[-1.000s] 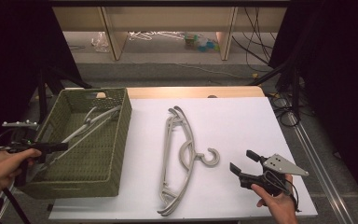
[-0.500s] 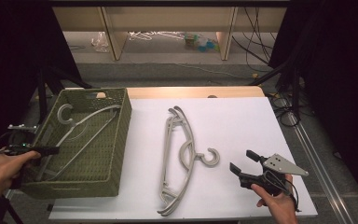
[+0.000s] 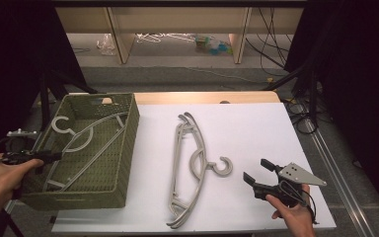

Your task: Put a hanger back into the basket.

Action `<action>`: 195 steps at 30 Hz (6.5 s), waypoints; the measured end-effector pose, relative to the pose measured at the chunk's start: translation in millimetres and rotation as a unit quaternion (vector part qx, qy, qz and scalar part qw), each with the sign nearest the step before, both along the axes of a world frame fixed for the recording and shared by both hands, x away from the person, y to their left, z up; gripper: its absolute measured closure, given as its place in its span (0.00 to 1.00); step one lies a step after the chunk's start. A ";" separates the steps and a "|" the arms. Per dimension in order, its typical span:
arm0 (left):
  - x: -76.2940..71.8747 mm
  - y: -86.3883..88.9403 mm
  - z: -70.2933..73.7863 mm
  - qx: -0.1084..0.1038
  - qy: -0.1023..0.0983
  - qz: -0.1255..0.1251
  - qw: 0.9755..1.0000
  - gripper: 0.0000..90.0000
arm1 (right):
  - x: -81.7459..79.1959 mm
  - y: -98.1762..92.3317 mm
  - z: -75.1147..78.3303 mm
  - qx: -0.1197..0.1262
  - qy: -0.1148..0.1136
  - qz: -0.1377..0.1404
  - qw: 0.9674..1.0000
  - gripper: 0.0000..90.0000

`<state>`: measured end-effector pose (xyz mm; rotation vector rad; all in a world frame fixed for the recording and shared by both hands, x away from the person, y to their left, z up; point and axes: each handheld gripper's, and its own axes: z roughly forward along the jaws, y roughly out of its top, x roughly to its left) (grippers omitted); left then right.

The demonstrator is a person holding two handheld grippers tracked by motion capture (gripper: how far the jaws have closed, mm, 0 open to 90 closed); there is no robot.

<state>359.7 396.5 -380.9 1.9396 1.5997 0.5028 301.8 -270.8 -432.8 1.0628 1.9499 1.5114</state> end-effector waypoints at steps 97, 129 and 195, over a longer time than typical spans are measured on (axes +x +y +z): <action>-2.9 -364.9 -82.0 -0.028 0.065 -0.345 0.936 0.77 | 0.2 0.6 1.6 -0.004 0.000 0.004 1.000 0.18; -1.3 -273.5 -27.0 -0.192 -0.043 -0.227 0.954 0.91 | 1.2 0.8 1.1 -0.001 -0.006 0.008 1.000 0.19; -49.6 -30.7 47.0 -0.200 -0.154 -0.121 0.960 0.90 | 4.5 3.9 -1.4 -0.008 0.010 0.004 1.000 0.19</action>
